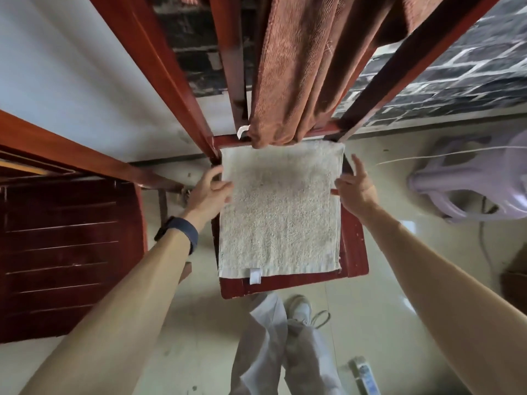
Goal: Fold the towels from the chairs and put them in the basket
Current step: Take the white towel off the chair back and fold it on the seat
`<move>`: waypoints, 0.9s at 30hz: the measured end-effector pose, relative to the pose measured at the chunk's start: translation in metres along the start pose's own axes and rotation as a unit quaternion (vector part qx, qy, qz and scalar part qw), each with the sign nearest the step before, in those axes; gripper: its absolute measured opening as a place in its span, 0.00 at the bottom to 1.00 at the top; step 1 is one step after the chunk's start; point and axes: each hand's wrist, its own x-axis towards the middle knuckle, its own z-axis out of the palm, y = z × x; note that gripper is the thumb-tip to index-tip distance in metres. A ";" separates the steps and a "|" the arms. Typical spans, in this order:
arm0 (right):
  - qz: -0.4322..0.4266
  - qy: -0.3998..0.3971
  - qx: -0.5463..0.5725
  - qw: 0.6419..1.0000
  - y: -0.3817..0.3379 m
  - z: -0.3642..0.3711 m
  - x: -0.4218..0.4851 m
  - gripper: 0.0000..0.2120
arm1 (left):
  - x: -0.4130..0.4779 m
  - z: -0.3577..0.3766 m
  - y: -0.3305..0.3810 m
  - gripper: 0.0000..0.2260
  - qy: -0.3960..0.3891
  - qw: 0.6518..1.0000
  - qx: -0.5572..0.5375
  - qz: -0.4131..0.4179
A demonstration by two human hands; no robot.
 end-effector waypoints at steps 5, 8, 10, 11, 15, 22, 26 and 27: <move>0.180 -0.006 -0.051 0.982 0.091 0.042 -0.044 0.31 | -0.031 0.029 -0.091 0.25 0.064 0.981 0.153 -0.098; 0.257 -0.007 -0.083 0.963 0.119 0.058 -0.086 0.37 | -0.054 0.046 -0.134 0.21 0.103 0.971 0.150 -0.155; 0.262 0.001 -0.086 0.961 0.126 0.066 -0.104 0.33 | -0.066 0.056 -0.154 0.22 0.124 0.973 0.132 -0.145; 0.260 0.002 -0.086 0.962 0.130 0.069 -0.108 0.31 | -0.069 0.060 -0.161 0.21 0.133 0.972 0.130 -0.140; 0.247 -0.007 -0.070 0.966 0.134 0.073 -0.112 0.25 | -0.077 0.063 -0.162 0.18 0.165 0.959 0.185 -0.136; 0.242 -0.024 0.054 0.969 0.142 0.062 -0.116 0.13 | -0.092 0.057 -0.171 0.14 0.098 0.934 0.318 -0.129; 0.244 -0.029 0.177 0.953 0.146 0.047 -0.120 0.12 | -0.096 0.065 -0.165 0.10 0.098 0.958 0.238 -0.129; 0.253 -0.028 0.208 0.944 0.146 0.042 -0.121 0.11 | -0.097 0.066 -0.164 0.10 0.101 0.966 0.200 -0.132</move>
